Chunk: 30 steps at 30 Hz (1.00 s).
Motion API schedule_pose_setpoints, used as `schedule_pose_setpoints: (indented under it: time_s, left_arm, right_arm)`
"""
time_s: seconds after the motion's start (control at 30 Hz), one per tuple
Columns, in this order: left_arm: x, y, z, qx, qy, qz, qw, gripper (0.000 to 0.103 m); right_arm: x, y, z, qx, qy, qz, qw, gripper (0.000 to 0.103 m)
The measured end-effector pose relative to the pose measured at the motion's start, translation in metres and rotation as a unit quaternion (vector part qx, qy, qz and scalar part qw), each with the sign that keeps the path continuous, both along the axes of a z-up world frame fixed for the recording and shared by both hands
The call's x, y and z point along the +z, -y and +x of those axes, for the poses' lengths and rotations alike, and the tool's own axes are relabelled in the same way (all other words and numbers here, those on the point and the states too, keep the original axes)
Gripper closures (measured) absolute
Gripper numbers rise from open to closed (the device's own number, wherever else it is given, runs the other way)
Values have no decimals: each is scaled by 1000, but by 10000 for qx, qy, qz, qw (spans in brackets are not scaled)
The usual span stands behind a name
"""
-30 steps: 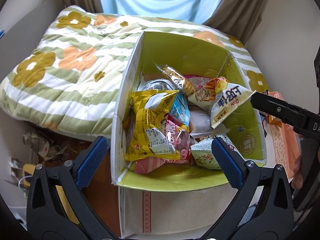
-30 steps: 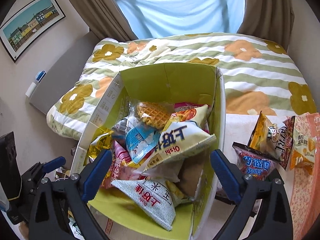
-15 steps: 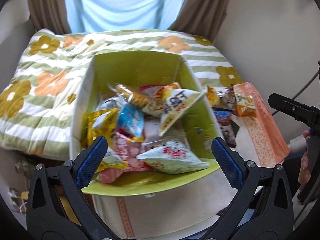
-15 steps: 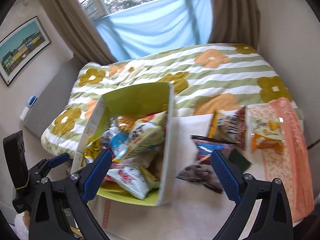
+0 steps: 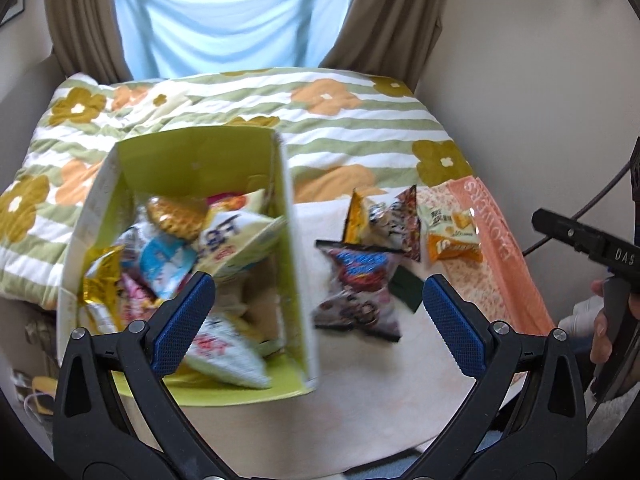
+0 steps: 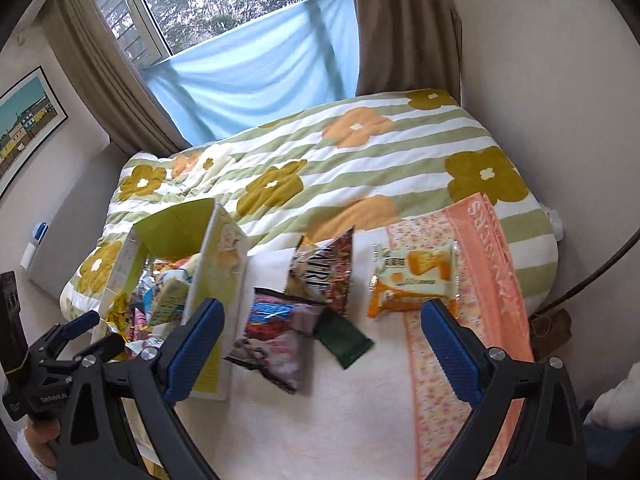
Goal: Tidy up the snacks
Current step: 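Move both grippers back to the remaining snacks on the sheet, then grasp the TATRE bag with left while right grasps the egg cake pack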
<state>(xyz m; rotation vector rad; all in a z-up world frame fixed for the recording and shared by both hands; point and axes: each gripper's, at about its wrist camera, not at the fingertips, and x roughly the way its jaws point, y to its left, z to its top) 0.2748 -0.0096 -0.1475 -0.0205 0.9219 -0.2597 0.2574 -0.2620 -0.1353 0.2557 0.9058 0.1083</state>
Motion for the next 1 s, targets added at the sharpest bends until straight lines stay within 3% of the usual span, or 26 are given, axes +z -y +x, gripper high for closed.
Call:
schedule_pose_setpoints:
  time_s: [0.17,0.4,0.57,1.0]
  left_arm:
    - [-6,60,20,85,-51,98,9999,0]
    - [-33,118,55,163,-453,179,9987,0]
    - [-64,140,92,77,-880,169,9959,0]
    - [-144,170,144,-319,-1567,841,9836,0]
  right_arm:
    - [-14,47,20,208,-232,48,9995,5]
    - [-42,81,48,553,-549,153,9968,5]
    - [-69,89,64,638,-802,320,9942,5]
    - [-120,96,101,421,-1308,632,9885,5]
